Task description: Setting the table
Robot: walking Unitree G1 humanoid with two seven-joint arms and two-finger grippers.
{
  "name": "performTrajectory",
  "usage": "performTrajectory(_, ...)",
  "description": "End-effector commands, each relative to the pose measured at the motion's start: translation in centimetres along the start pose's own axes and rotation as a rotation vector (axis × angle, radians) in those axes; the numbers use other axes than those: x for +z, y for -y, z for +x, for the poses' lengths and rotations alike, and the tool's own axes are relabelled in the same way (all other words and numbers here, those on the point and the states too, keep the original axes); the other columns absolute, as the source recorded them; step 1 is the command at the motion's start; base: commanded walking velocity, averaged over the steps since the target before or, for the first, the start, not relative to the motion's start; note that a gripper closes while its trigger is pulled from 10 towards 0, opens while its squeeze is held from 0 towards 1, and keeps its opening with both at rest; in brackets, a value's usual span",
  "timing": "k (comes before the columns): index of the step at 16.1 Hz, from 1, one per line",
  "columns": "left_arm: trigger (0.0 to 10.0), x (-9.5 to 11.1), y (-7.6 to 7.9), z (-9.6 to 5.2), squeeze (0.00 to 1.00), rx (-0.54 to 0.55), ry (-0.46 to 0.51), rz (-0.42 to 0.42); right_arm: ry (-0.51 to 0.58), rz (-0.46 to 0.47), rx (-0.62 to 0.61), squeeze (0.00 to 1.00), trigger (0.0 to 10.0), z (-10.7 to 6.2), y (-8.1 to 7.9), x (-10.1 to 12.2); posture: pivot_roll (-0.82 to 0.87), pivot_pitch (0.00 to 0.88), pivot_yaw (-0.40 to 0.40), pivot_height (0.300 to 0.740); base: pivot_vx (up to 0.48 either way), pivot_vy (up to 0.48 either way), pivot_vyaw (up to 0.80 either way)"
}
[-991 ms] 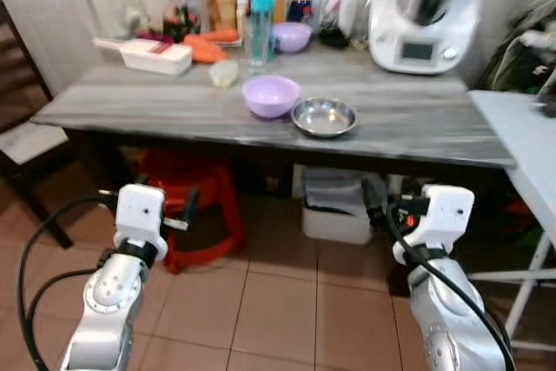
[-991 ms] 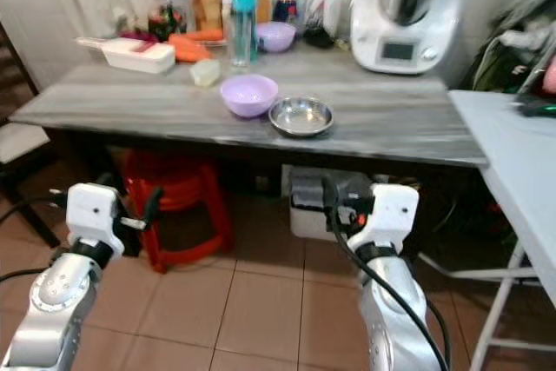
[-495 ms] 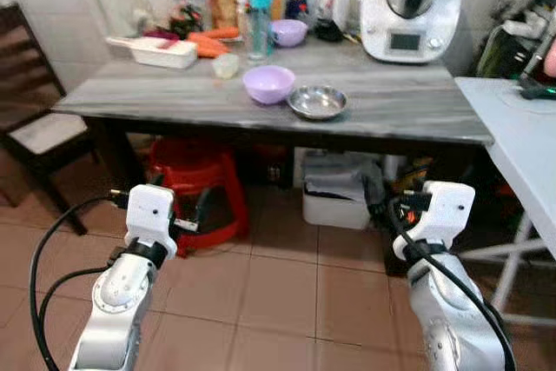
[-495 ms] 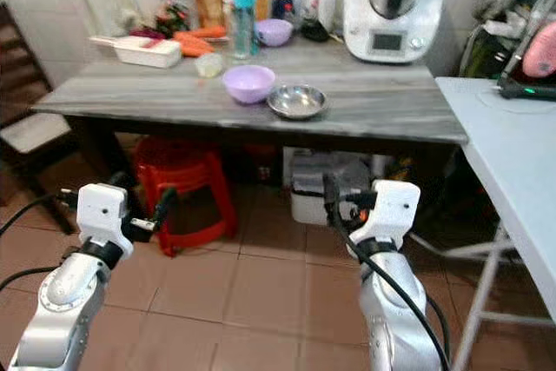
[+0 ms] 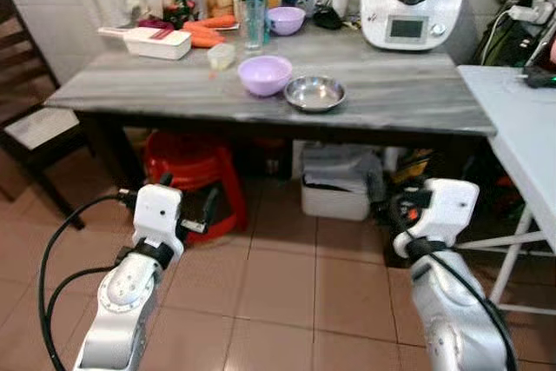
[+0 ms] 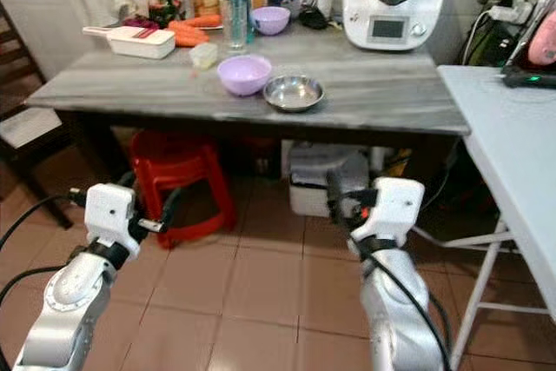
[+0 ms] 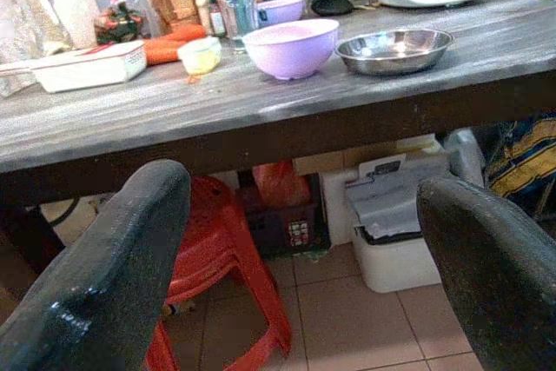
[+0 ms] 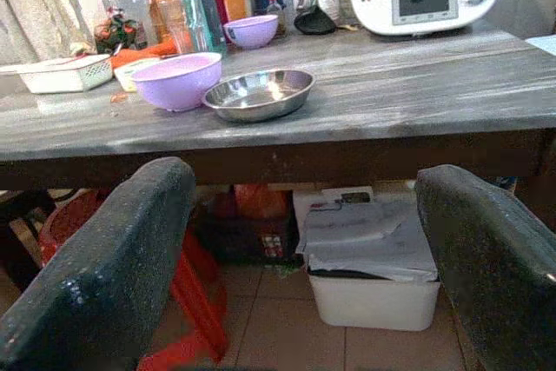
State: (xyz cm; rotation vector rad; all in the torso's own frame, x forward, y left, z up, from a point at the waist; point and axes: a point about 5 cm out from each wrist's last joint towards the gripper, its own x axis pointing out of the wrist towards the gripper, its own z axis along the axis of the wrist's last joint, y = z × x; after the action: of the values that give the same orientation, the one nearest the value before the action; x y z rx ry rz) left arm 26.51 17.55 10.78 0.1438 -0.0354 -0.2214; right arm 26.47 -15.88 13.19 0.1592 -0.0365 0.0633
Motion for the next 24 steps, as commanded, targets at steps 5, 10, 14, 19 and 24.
performTrajectory(5,10.0,0.07,0.27,0.04,0.00,-0.029,-0.002,-0.005,-0.013,-0.004,-0.008,0.00,10.0,0.06,0.32,-0.23,0.00,0.000,0.018,0.740,0.000,-0.358,-0.09)
performTrajectory(10,10.0,0.09,0.33,0.09,0.00,-0.035,-0.001,-0.009,-0.018,0.002,-0.009,0.00,10.0,0.26,0.30,-0.30,0.00,0.000,0.020,0.740,0.000,-0.357,-0.32)
performTrajectory(14,10.0,0.13,0.42,0.14,0.00,-0.039,-0.001,-0.010,-0.015,0.002,-0.011,0.00,10.0,0.22,0.31,-0.29,0.00,0.000,0.021,0.740,0.000,-0.356,0.00)
performTrajectory(19,10.0,0.26,0.87,0.21,0.00,-0.049,0.001,-0.012,-0.013,0.003,-0.006,0.00,10.0,0.23,0.19,-0.29,0.00,0.000,0.022,0.740,0.000,-0.352,0.00)
performTrajectory(24,10.0,0.29,1.06,0.26,0.00,-0.052,0.000,-0.016,-0.005,0.006,-0.004,0.00,10.0,0.47,0.05,-0.19,0.00,0.000,0.026,0.740,0.000,-0.362,0.00)
